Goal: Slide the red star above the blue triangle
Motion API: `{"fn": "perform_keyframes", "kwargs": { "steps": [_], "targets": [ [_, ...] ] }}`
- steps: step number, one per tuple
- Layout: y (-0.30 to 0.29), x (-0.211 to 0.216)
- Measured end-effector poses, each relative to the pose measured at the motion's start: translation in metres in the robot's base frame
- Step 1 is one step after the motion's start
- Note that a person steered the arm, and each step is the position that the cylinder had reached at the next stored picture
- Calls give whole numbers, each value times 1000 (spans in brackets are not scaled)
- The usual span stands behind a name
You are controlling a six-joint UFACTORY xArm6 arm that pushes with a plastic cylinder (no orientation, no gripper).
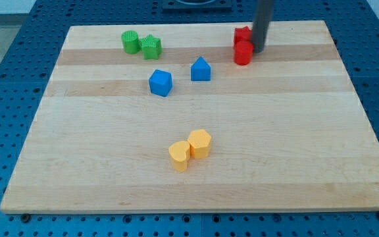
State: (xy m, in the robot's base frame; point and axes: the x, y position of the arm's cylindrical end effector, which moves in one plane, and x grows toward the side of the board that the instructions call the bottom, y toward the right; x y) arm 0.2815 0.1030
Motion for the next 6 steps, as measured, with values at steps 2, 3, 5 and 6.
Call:
{"fn": "perform_keyframes", "kwargs": {
  "steps": [2, 3, 5, 6],
  "targets": [
    [14, -32],
    [34, -65],
    [-75, -33],
    [-79, -54]
  ]
}}
